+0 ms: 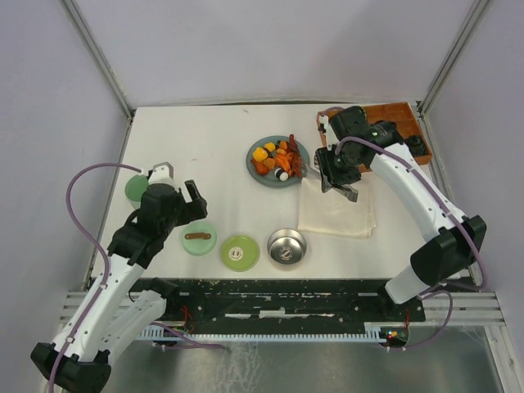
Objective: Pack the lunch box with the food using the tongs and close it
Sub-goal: Pick up the fake food from the plate.
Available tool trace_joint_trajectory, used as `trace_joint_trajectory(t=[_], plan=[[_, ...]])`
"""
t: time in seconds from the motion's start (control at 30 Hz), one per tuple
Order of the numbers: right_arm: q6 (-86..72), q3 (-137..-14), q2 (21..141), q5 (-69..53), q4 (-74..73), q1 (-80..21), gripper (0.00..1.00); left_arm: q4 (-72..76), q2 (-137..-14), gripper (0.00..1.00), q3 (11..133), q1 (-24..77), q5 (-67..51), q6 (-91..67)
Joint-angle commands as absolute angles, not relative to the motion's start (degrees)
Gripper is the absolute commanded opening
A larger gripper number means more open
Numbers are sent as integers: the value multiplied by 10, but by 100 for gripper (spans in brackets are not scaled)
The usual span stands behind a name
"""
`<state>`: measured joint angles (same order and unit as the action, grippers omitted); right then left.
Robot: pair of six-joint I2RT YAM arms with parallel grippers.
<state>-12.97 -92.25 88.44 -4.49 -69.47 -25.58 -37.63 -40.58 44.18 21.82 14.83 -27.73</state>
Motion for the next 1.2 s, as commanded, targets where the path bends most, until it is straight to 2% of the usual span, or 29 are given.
trace_joint_trajectory(t=[0.0, 0.27, 0.63, 1.17], plan=[[-157, -970, 929, -38, -647, -256, 54, -357, -422, 96, 445, 216, 129, -283], [-171, -1049, 1033, -9, -623, -257, 54, -352, -455, 96, 444, 216, 99, -276], [-141, -1259, 1209, 5, -690, -252, 52, -348, -480, 96, 444, 216, 85, -271], [-116, -1277, 1249, -6, -697, -237, 50, -340, -504, 96, 444, 216, 52, -262]])
